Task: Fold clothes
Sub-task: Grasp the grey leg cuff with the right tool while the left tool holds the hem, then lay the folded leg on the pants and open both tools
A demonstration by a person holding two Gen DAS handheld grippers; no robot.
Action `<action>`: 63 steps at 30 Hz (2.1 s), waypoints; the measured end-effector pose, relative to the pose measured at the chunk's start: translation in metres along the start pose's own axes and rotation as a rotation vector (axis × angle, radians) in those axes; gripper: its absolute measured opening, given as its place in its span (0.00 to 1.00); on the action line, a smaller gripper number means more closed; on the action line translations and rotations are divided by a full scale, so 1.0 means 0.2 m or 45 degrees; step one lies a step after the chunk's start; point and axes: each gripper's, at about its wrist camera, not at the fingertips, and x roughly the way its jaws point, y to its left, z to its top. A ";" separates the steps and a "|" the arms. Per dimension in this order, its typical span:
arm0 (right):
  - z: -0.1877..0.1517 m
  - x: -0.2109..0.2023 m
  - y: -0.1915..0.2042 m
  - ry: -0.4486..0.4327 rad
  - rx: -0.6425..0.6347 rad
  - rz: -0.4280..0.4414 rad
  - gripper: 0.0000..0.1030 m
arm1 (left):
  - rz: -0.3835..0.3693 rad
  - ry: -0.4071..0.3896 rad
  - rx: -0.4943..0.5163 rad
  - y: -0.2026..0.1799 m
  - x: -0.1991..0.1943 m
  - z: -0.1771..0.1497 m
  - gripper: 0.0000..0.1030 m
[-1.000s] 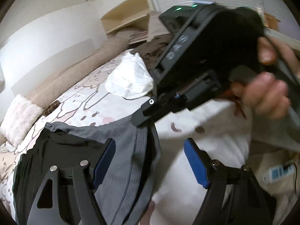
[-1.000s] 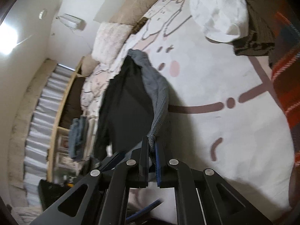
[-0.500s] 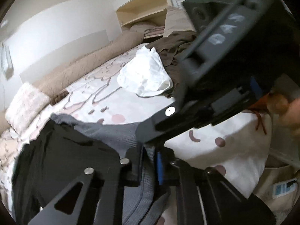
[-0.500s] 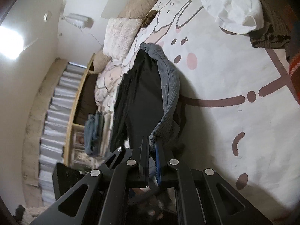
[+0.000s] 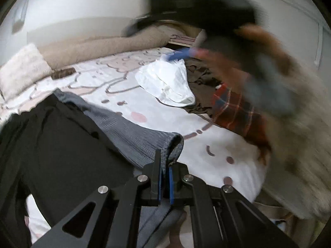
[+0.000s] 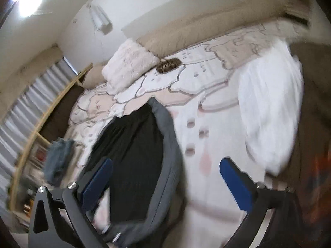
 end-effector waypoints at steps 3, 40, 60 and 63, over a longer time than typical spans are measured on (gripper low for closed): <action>0.29 0.33 0.02 0.116 -0.128 -0.076 1.00 | -0.053 -0.001 -0.036 0.03 -0.04 0.00 0.05; 0.68 1.28 0.85 0.407 -0.023 0.203 0.06 | -0.048 -0.354 -0.652 0.76 -1.35 -0.38 0.05; 0.25 2.09 1.57 0.527 -0.194 -0.071 0.07 | 0.499 -0.163 -1.219 1.48 -1.57 -1.23 0.05; 0.26 2.03 1.62 0.460 -0.269 -0.102 0.09 | 0.499 -0.155 -1.214 1.47 -1.54 -1.25 0.05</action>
